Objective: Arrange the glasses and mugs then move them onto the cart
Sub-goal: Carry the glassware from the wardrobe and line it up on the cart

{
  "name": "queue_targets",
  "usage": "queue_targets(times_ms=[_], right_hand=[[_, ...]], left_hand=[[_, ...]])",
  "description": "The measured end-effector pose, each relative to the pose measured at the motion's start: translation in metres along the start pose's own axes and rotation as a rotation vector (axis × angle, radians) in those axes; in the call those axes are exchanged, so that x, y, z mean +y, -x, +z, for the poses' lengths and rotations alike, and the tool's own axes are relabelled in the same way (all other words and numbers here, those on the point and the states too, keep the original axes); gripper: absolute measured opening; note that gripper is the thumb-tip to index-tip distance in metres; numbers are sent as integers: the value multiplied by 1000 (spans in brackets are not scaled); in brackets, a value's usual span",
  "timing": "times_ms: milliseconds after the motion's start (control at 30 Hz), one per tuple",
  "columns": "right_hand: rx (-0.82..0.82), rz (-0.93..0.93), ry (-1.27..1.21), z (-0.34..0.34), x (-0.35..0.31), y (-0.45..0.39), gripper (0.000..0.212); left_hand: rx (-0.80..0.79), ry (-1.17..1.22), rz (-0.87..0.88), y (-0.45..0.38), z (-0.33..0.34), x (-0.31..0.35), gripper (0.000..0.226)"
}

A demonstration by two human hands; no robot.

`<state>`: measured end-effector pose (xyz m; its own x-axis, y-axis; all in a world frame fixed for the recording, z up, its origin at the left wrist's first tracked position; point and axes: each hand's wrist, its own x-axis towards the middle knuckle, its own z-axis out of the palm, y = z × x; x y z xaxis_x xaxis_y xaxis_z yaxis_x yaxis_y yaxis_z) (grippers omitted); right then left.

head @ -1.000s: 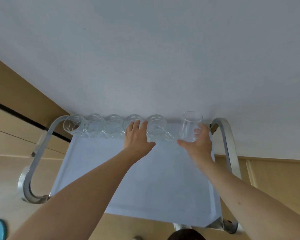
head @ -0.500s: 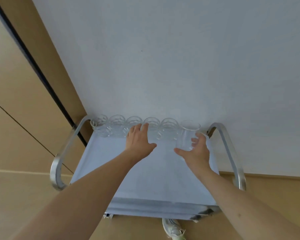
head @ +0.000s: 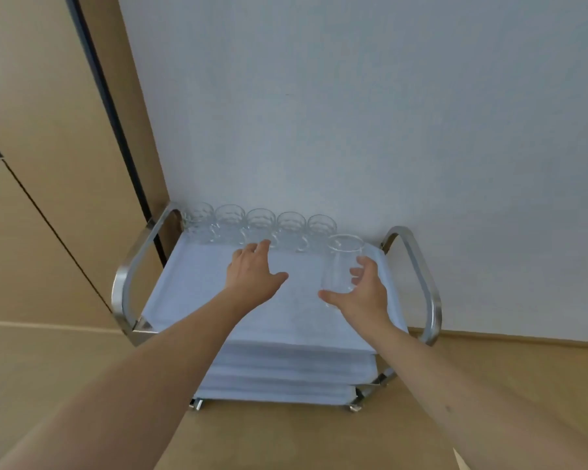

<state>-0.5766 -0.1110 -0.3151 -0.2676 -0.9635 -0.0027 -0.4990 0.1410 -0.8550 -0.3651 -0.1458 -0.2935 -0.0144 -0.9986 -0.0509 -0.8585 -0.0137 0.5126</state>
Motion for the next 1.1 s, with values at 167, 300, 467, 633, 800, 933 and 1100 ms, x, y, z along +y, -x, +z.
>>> queue_targets(times_ms=[167,300,467,633,800,933,1100], right_hand=[[-52,-7,35,-8,9,36,107],[-108,18,9,-9,26,71,105],[-161,97,-15,0,62,107,102],[-208,175,-36,16,95,133,92],[-201,243,-88,49,140,139,97],[-211,193,-77,92,185,126,99],[-176,140,-90,147,244,108,100]], left_hand=[[-3,39,-59,51,24,-1,79],[-28,-15,-74,98,46,-6,78],[-54,-13,-86,136,75,-19,76],[-121,-1,-113,151,116,-39,71],[-199,-38,-108,142,164,-78,70],[-183,-46,-90,118,208,-113,69],[-149,-80,-42,94,279,-160,71]])
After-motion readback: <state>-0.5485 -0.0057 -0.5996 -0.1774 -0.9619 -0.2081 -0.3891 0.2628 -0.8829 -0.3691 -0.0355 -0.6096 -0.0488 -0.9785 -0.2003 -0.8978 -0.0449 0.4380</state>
